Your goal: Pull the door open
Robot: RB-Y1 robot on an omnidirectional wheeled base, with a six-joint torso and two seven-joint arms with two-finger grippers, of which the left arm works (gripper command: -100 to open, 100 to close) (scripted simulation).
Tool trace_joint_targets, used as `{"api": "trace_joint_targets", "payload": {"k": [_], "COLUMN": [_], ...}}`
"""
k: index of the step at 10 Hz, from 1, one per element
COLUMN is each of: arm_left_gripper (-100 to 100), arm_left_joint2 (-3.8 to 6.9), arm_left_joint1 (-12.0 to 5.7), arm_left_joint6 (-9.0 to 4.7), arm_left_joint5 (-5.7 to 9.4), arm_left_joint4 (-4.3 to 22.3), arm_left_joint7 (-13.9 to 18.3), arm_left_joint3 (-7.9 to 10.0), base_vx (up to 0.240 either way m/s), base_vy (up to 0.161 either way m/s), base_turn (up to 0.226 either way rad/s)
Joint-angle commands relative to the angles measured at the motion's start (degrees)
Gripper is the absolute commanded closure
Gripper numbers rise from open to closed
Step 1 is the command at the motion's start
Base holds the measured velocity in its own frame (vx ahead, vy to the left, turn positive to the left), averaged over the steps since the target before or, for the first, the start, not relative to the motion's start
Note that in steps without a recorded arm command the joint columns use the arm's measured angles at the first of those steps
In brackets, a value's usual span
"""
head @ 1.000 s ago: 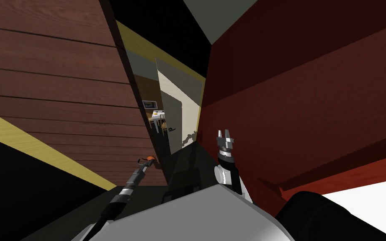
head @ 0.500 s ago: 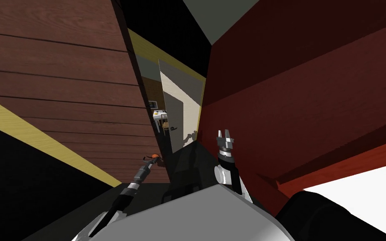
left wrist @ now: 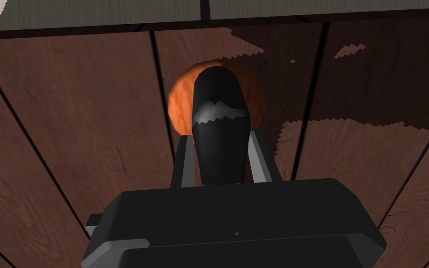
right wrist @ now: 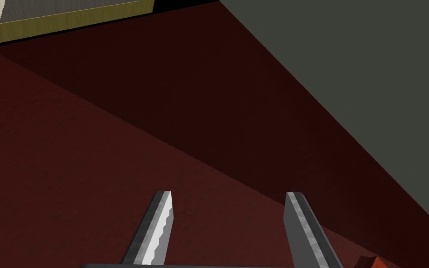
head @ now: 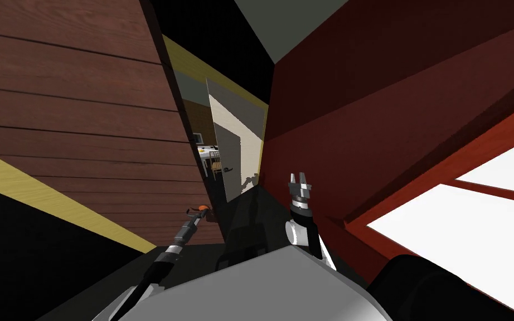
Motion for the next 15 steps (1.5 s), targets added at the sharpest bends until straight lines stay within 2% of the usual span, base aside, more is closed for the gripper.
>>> {"api": "trace_joint_targets", "payload": {"k": [1, 8, 9, 12, 14, 15], "arm_left_gripper": [100, 100, 100, 100, 100, 100], "arm_left_joint2": [-0.34, 1.06, 0.68, 1.64, 2.6, 2.6], "arm_left_joint1": [1.08, 3.92, 3.87, 4.82, 5.53, 5.53], "arm_left_joint6": [-0.16, -0.39, -0.2, -3.19, -5.72, -5.72], "arm_left_joint5": [0.3, 2.9, 2.59, 3.87, 5.0, 5.0], "arm_left_joint4": [-0.74, -3.19, -3.1, -0.42, 1.83, 1.83], "arm_left_joint7": [-0.41, -1.84, -1.77, -0.6, 0.43, 0.43], "arm_left_joint3": [-0.76, -0.58, -0.87, -0.89, -0.72, -0.72], "base_vx": [-0.221, -0.176, -0.051, -0.125, -0.181, -0.146], "base_vy": [0.081, 0.132, 0.067, 0.01, 0.039, 0.025], "base_turn": [-0.201, -0.206, -0.059, -0.254, -0.292, -0.124]}}
